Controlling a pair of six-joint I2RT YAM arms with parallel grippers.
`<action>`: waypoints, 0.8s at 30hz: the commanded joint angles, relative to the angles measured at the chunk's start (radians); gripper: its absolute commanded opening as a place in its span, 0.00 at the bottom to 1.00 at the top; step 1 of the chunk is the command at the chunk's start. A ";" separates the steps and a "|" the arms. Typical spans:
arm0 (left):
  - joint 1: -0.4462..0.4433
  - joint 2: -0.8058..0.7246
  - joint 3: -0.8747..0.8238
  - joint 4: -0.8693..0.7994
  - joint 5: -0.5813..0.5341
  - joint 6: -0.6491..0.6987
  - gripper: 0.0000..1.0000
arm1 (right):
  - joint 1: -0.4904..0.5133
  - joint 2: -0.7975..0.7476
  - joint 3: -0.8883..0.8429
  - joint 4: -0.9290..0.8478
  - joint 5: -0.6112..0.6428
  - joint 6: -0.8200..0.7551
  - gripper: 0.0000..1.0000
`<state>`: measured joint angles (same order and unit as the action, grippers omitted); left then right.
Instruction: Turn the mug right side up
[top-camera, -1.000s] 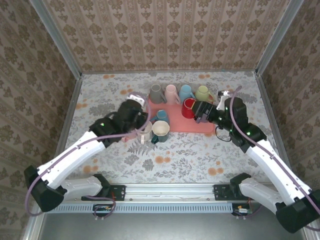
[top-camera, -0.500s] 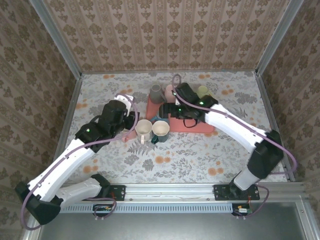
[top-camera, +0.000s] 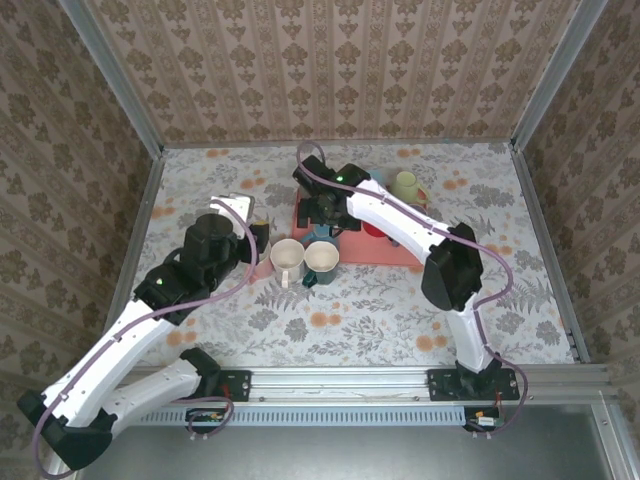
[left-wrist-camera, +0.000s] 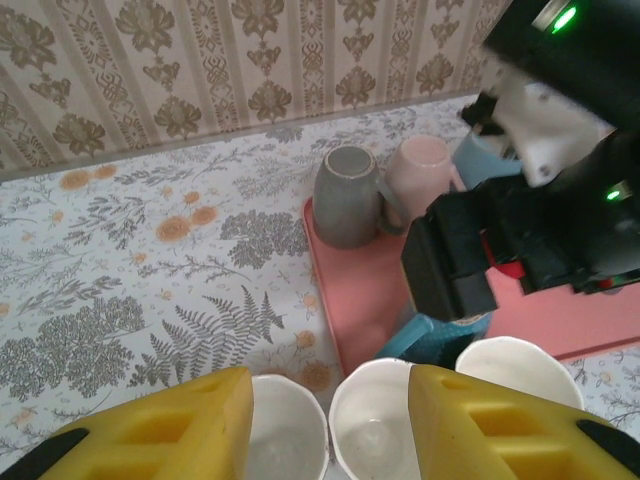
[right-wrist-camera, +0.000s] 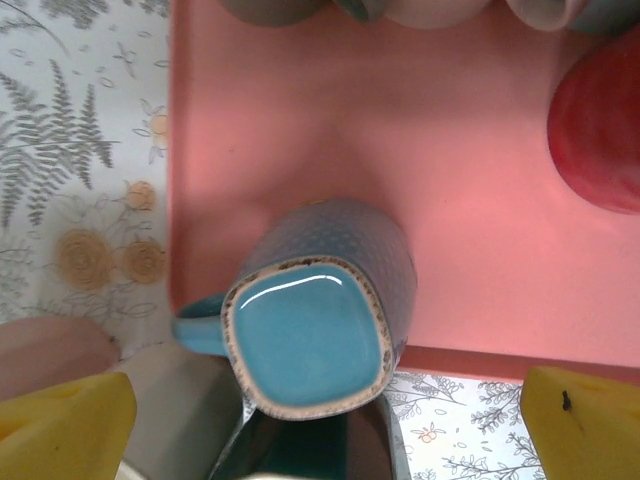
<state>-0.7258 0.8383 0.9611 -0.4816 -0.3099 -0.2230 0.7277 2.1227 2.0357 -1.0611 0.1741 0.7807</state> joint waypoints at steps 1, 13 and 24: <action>-0.005 -0.020 -0.015 0.030 0.009 0.016 0.45 | 0.001 0.063 0.072 -0.098 0.022 0.043 1.00; -0.009 -0.036 -0.028 0.046 0.015 0.019 0.45 | -0.017 0.180 0.093 -0.032 -0.035 0.061 0.94; -0.008 -0.027 -0.034 0.050 0.006 0.027 0.45 | -0.031 0.162 0.056 0.008 -0.025 0.053 0.64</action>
<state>-0.7277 0.8162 0.9417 -0.4564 -0.3058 -0.2153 0.7002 2.2971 2.1071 -1.0573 0.1471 0.8341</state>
